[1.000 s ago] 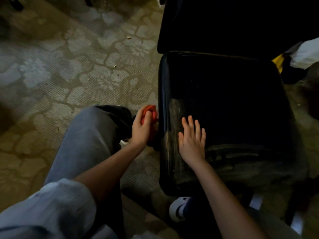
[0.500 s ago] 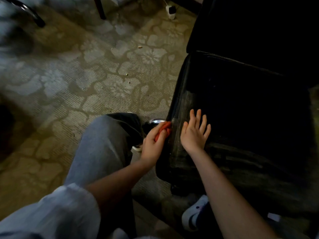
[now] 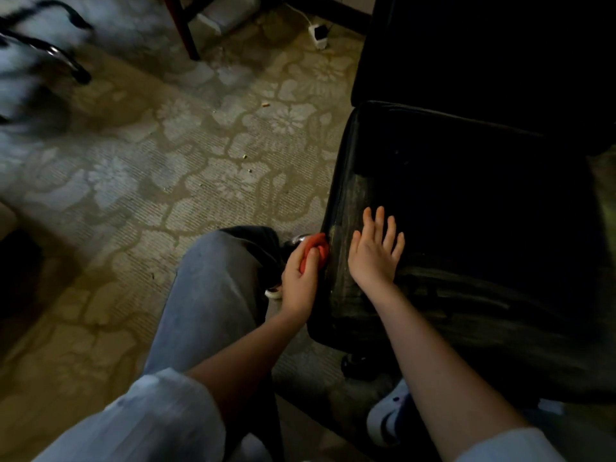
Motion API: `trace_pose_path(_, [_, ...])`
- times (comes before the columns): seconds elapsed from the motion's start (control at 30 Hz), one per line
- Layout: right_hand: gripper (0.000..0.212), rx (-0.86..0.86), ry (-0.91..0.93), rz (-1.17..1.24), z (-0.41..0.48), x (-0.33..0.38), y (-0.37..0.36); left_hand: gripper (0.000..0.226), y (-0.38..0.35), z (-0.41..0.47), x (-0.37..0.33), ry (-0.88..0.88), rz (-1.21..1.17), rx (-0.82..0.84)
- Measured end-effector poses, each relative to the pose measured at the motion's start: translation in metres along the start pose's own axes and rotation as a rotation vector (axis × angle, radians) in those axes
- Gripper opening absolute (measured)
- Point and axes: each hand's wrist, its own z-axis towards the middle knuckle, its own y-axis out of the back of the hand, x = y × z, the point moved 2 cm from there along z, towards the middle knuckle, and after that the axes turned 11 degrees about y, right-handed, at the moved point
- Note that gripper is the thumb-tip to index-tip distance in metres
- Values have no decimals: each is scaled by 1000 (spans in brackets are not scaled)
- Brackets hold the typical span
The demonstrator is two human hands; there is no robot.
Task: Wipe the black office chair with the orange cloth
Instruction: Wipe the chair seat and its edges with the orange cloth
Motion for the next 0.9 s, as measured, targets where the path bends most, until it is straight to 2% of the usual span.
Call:
trace_pose_path(0.1, [52,-19,1,-6,-1,-1,-2,36,6,-27,17,-7,116,-77])
trace_pose_path(0.2, [51,-11,7,-3,-3,-1,-1,36,9,-49,18,-57,271,-74])
trace_pose_path(0.27, [51,1,17,8,-3,-2,2,27,11,-54,15,-39,264,-76])
trace_pose_path(0.37, [51,53,54,32,-6,-5,9,20,17,-40,3,43,186,-171])
trace_pose_path(0.43, [50,58,113,-33,-12,-13,17,14,20,-25,-11,28,177,-198])
trace_pose_path(0.53, [50,11,160,-116,-26,-30,26,10,19,-3,-41,-95,340,-150])
trace_pose_path(0.63, [53,94,169,-30,-32,-42,21,20,11,17,-72,-221,633,-69])
trace_pose_path(0.73, [56,120,170,8,-35,-47,12,24,3,33,-81,-259,838,42])
trace_pose_path(0.9, [55,103,147,29,-33,-46,8,20,-5,36,-71,-242,870,9])
